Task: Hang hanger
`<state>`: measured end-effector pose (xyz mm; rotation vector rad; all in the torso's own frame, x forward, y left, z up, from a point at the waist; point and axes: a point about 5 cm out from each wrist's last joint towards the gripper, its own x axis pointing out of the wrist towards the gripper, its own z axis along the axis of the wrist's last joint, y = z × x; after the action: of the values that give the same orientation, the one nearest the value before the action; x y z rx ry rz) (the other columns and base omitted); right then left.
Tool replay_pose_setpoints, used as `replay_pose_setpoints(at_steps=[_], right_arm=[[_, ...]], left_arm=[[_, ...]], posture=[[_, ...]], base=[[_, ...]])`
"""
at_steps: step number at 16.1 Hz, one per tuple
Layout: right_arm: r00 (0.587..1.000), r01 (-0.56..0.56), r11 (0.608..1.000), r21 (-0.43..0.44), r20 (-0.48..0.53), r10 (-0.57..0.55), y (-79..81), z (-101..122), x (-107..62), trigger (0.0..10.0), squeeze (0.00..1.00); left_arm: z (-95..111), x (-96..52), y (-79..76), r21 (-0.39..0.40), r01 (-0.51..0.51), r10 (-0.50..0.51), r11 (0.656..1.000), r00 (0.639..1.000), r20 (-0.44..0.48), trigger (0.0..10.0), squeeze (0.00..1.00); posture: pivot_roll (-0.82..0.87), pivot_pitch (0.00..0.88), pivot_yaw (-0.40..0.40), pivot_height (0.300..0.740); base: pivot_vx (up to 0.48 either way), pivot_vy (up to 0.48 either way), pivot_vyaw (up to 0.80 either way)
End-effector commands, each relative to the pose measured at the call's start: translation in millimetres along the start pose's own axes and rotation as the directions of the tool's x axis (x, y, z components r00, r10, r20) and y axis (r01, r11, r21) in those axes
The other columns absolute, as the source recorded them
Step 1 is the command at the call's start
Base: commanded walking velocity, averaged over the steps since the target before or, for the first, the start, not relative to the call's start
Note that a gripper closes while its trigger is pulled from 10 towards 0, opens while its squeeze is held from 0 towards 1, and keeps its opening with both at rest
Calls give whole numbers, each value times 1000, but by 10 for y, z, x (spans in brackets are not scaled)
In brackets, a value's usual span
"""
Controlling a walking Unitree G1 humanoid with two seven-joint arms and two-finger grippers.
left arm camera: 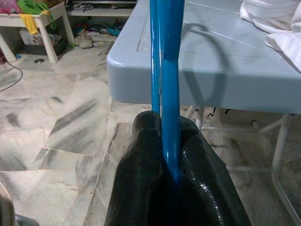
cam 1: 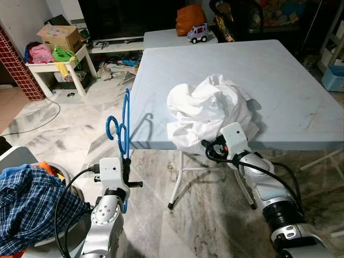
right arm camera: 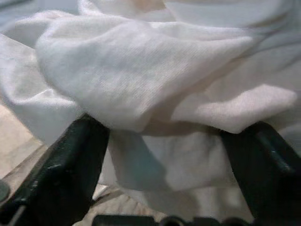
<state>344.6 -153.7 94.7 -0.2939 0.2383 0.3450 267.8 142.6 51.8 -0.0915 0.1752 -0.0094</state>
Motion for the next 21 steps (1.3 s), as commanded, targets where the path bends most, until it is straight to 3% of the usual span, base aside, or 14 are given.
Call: replay_pose_setpoints(at_steps=[1, 6, 10, 15, 21], right_arm=[[1000, 16, 1000, -5, 12, -16, 21, 68, 49, 0, 0], [998, 67, 997, 36, 11, -67, 5, 43, 73, 0, 0], [994, 105, 993, 61, -2, -105, -122, 27, 67, 0, 0], [994, 113, 987, 113, -2, -113, -101, 40, 112, 0, 0], [996, 80, 981, 178, 35, -88, -32, 440, 349, 0, 0]], left_arm=[[-22, -1, 9, 2, -7, 7, 1000, 1000, -13, 10000, 0], [-31, -6, -7, -6, -11, 11, 1000, 1000, -14, 10000, 0], [-33, -7, 0, -6, -12, 12, 1000, 1000, -14, 10000, 0], [-22, -20, 26, -1, -15, 15, 1000, 1000, -12, 10000, 0], [-27, -56, 27, -10, -18, 18, 1000, 1000, -9, 10000, 0]], posture=[[-68, 0, 90, 740], [-66, 0, 84, 740], [-65, 0, 84, 740], [-54, 0, 83, 740], [-26, 0, 58, 740]], base=[[0, 0, 0], [0, 0, 0], [0, 0, 0], [0, 0, 0], [0, 0, 0]])
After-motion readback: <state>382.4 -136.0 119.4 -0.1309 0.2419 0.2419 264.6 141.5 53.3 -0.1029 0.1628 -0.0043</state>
